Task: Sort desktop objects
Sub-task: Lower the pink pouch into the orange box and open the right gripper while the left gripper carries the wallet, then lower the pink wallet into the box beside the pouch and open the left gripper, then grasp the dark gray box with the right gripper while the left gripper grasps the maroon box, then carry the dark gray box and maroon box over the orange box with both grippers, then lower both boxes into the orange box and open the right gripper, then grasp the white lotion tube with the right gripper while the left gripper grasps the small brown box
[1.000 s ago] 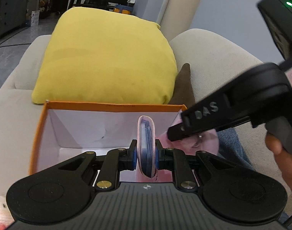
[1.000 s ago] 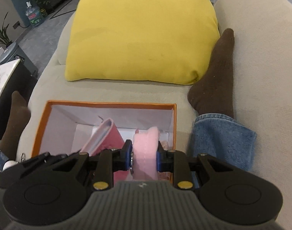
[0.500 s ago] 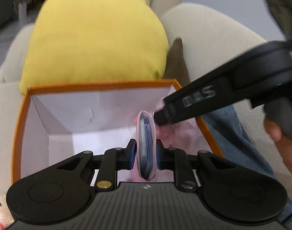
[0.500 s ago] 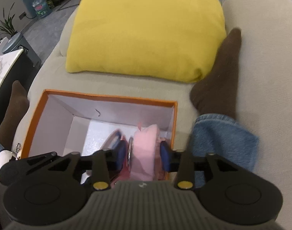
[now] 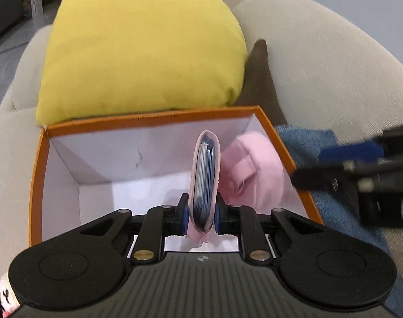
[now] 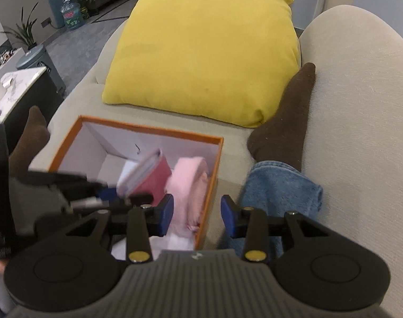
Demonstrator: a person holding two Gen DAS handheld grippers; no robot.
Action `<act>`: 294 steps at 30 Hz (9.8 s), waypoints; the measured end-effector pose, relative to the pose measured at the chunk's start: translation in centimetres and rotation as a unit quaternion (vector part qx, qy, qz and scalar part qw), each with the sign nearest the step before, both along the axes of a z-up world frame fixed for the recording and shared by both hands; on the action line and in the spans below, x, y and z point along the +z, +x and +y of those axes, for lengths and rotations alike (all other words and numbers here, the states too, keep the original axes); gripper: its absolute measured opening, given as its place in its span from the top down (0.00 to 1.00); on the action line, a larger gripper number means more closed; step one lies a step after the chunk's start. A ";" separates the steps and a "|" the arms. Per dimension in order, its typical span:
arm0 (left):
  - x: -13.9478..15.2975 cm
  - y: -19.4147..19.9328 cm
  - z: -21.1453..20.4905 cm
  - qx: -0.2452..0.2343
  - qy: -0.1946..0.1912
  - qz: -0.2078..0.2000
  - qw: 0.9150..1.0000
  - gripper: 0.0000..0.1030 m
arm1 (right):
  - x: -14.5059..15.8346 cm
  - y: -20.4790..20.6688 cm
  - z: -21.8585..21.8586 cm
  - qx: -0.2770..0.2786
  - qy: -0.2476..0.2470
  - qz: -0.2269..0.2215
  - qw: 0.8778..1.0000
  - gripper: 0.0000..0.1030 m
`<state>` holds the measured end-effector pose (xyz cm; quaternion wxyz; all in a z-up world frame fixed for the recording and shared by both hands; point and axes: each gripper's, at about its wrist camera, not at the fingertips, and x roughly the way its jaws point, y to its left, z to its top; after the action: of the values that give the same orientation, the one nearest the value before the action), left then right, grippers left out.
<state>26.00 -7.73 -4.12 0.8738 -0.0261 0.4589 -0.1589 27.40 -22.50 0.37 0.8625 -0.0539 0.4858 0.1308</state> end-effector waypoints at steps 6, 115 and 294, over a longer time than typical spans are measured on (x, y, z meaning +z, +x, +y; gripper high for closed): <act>-0.1 -0.9 -1.8 -0.001 0.009 -0.008 1.000 0.81 | -1.1 0.2 -0.3 0.031 -0.028 0.036 0.998 0.64; -2.9 -27.5 24.4 0.243 -0.059 0.139 0.958 0.47 | -8.9 -11.3 26.4 0.128 0.081 0.246 0.957 0.53; -1.7 -24.4 23.2 0.202 0.092 0.101 0.970 0.29 | -15.3 -14.6 27.9 0.227 0.143 0.201 0.942 0.78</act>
<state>1.63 15.48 -5.84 0.8356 -0.0534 0.5426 0.0668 12.80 5.36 -14.89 0.6932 -0.0121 0.5998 0.3995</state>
